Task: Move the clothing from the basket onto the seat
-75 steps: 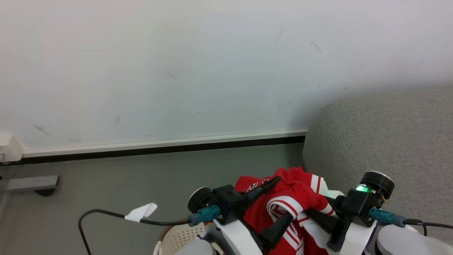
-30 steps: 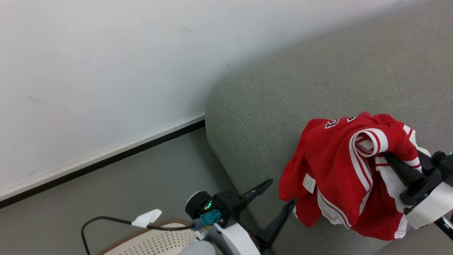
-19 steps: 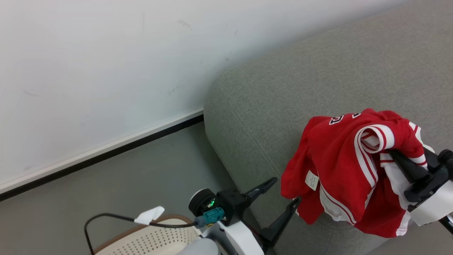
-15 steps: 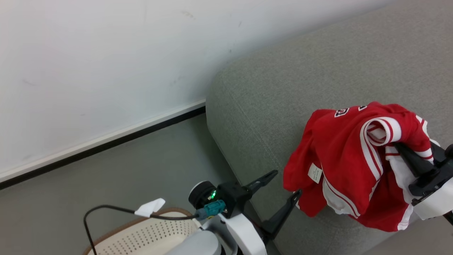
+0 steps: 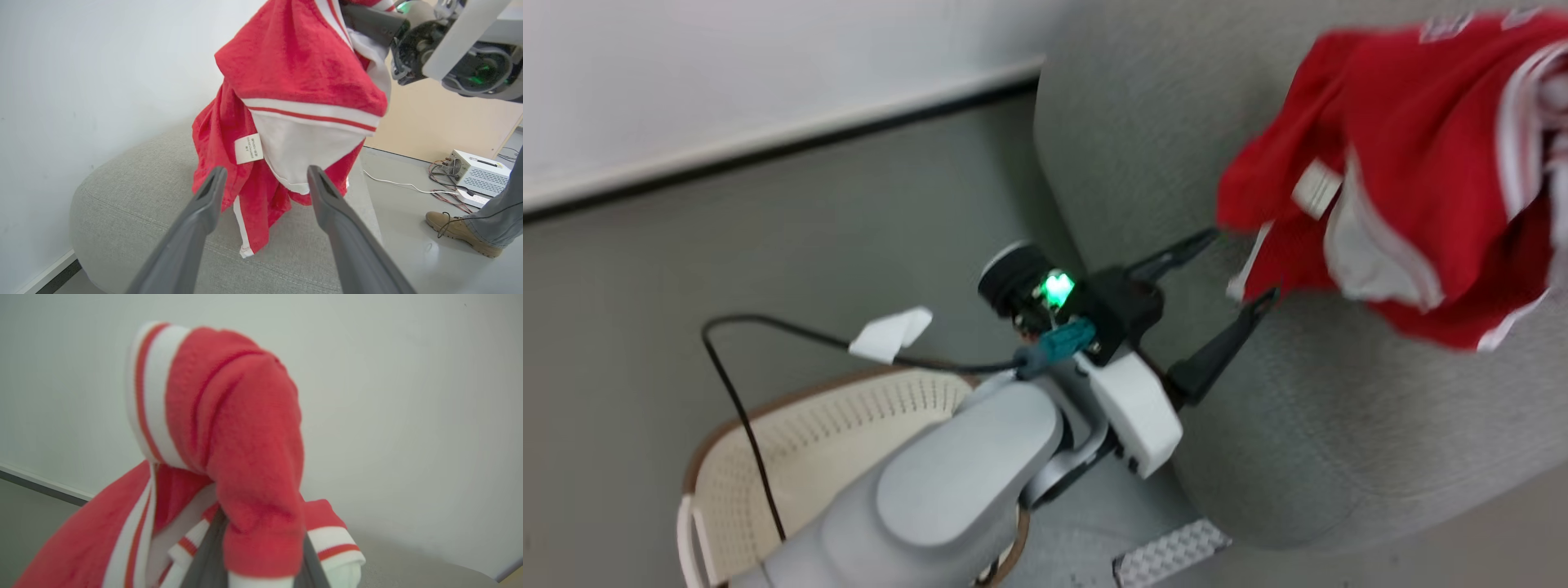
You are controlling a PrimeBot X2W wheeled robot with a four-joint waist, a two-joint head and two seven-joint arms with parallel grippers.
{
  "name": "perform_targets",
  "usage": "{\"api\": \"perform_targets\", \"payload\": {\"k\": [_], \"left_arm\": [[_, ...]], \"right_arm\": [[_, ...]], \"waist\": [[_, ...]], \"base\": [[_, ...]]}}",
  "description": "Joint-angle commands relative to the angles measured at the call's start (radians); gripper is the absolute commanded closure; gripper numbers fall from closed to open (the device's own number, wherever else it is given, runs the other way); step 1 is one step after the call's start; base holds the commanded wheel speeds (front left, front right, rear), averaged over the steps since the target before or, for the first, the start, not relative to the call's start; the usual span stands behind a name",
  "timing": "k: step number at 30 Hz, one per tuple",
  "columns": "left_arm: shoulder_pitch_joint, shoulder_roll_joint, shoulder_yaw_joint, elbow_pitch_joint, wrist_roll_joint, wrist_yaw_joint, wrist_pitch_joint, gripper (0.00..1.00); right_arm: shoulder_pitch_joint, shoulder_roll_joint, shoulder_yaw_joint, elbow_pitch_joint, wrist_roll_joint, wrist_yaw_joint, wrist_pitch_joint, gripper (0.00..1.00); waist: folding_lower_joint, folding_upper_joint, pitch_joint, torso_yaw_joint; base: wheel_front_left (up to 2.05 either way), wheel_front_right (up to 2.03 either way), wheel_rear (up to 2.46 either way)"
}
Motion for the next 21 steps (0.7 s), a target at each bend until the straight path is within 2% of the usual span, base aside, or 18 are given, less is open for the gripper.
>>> {"api": "perform_targets", "payload": {"k": [1, 6, 10, 17, 21], "left_arm": [[-0.026, -0.002, 0.003, 0.003, 0.011, -0.002, 0.003, 0.00], [-0.117, -0.007, 0.007, 0.015, 0.049, 0.001, 0.015, 0.00], [-0.171, -0.002, 0.010, 0.007, 0.068, 0.009, 0.023, 0.00], [-0.214, 0.000, 0.015, -0.010, 0.089, 0.027, 0.020, 0.00], [-0.221, -0.001, 0.018, -0.019, 0.092, 0.039, 0.013, 0.00]], "right_arm": [[-0.034, -0.011, -0.020, 0.010, 0.000, 0.000, -0.005, 1.00], [-0.152, -0.040, -0.110, 0.050, -0.005, 0.000, -0.005, 1.00], [-0.263, -0.098, -0.169, 0.111, -0.005, -0.001, -0.005, 1.00], [-0.475, -0.208, -0.180, 0.255, 0.021, -0.001, -0.004, 1.00], [-0.562, -0.228, -0.150, 0.338, 0.045, -0.001, -0.004, 1.00]], "waist": [[-0.0001, -0.0001, 0.113, 0.055], [-0.0001, -0.0001, 0.231, 0.099], [-0.0001, -0.0001, 0.315, 0.138], [-0.0001, -0.0001, 0.396, 0.201], [-0.0001, -0.0001, 0.420, 0.224]], "base": [[0.00, 0.00, 0.00], [0.00, 0.00, 0.00], [0.00, 0.00, 0.00], [0.00, 0.00, 0.00], [0.00, 0.00, 0.00]]}}
